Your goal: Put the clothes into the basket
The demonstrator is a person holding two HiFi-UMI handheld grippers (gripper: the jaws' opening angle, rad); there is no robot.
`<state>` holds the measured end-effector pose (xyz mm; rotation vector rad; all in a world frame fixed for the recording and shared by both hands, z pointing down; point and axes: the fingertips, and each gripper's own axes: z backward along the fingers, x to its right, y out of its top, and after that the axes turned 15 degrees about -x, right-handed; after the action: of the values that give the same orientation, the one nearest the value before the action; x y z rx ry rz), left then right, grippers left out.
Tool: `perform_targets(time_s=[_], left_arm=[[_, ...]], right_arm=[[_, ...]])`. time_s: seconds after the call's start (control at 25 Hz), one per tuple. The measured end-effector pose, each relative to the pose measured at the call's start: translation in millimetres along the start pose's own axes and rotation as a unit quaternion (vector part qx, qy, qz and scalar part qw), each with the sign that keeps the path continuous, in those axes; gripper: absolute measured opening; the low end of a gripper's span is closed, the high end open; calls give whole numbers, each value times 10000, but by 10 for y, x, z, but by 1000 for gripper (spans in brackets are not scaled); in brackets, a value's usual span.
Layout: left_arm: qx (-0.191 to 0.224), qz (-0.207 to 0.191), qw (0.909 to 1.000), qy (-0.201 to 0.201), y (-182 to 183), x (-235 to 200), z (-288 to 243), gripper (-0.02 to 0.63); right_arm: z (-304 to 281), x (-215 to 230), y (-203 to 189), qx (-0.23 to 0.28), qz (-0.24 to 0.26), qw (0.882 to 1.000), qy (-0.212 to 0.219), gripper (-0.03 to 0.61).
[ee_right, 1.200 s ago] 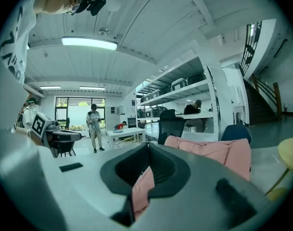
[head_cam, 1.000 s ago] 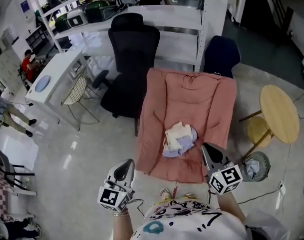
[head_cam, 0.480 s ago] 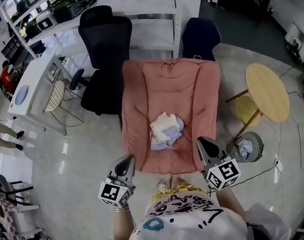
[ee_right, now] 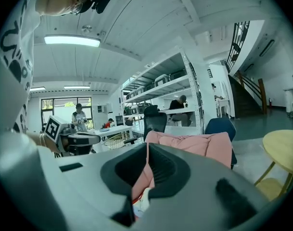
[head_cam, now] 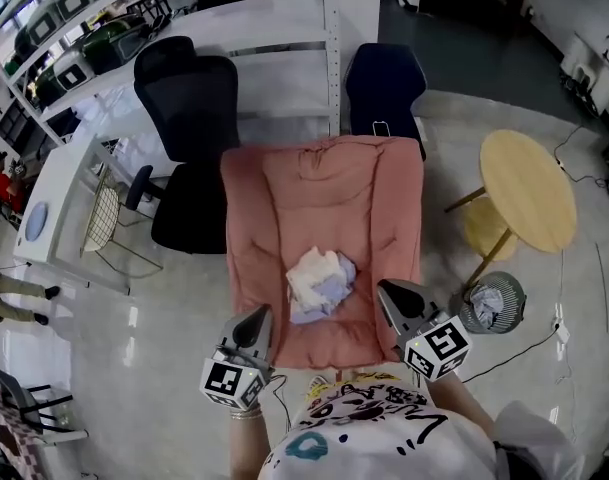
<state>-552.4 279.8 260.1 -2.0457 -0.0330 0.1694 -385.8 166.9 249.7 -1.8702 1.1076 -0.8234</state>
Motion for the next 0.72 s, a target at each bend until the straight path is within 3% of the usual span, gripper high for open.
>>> perform_targets(time_s=[0.28,0.52,0.72], left_arm=[[-178,-57,9998,-29,112,64,-519,14],[-325,76,9994,-108,124,67,-888,14],[-572,-183,9981,-151,163,-21,-1067,14]], right_arm=[[-84,396,90,49,51,9998,186,29],[-201,525,46,-112,398,9975,576,29],[-361,648,-14,-273,287,9975,577,29]])
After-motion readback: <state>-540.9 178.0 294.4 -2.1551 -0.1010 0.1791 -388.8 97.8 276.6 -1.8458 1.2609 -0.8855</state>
